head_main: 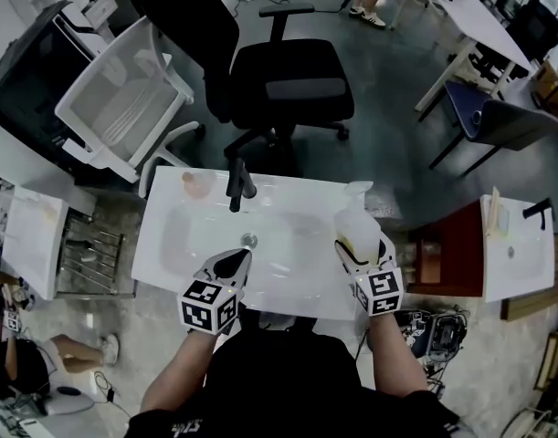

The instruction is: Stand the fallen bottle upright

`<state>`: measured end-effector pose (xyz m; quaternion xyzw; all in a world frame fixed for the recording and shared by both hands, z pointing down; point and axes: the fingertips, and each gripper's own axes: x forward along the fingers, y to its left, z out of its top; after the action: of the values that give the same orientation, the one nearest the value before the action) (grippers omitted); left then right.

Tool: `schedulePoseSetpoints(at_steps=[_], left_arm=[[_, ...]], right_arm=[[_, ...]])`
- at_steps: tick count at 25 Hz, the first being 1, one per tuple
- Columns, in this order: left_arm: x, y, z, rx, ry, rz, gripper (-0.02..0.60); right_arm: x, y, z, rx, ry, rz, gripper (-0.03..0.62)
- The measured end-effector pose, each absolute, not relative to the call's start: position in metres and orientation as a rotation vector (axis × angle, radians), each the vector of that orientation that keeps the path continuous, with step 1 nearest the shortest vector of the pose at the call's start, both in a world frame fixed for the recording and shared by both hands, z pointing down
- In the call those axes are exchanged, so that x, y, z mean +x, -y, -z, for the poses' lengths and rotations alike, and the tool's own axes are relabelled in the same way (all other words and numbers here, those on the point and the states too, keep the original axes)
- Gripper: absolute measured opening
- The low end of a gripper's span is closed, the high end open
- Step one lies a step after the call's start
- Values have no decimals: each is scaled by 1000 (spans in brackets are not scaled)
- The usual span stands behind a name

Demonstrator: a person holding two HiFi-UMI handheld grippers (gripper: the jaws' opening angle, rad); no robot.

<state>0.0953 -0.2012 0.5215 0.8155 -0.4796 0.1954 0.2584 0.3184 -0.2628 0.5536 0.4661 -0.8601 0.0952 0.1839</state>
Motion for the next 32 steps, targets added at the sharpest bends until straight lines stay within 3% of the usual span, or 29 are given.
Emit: schedulePoseSetpoints(at_steps=[32], left_arm=[[83,177,-533,2227,1233,-571,15]], right_arm=[[323,240,-556,1423,2389,-357,347]])
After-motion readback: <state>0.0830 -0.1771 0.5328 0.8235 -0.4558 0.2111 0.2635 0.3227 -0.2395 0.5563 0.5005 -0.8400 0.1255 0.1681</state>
